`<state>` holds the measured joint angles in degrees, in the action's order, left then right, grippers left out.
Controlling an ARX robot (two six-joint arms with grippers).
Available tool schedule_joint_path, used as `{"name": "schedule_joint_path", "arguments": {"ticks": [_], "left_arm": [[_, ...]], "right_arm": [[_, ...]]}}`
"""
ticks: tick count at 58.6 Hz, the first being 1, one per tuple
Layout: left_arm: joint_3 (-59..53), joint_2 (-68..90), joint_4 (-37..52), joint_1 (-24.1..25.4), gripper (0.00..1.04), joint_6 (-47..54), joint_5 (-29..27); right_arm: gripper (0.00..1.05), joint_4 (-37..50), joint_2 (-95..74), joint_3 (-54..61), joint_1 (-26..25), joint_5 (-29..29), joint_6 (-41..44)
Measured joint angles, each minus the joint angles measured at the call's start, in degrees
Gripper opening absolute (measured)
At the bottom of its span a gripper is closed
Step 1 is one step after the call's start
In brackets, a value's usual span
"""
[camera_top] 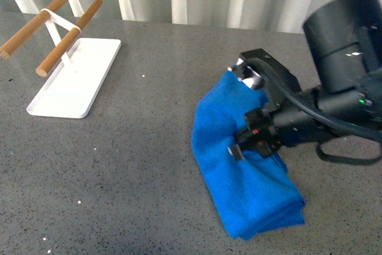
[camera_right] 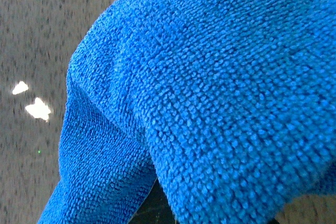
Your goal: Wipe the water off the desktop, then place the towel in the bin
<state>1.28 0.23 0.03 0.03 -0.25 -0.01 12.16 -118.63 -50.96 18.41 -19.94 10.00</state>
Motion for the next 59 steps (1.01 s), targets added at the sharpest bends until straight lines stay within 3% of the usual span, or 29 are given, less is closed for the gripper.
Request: {"name": "schedule_joint_path", "arguments": {"ticks": [17,44,53,59], "left_arm": [[0.00,0.00,0.00,0.00,0.98,0.00,0.00],[0.00,0.00,0.00,0.00,0.98,0.00,0.00],[0.00,0.00,0.00,0.00,0.98,0.00,0.02],[0.00,0.00,0.00,0.00,0.98,0.00,0.00]], "right_arm": [[0.05,-1.07,13.03,12.20,-7.41,-1.55,3.76],[0.05,-6.14,21.24,15.28,-21.33,0.09,11.85],[0.05,-7.26,21.24,11.54,-22.34,0.52,13.94],[0.05,-8.15,21.81,6.27,-20.28,1.60,14.29]]}}
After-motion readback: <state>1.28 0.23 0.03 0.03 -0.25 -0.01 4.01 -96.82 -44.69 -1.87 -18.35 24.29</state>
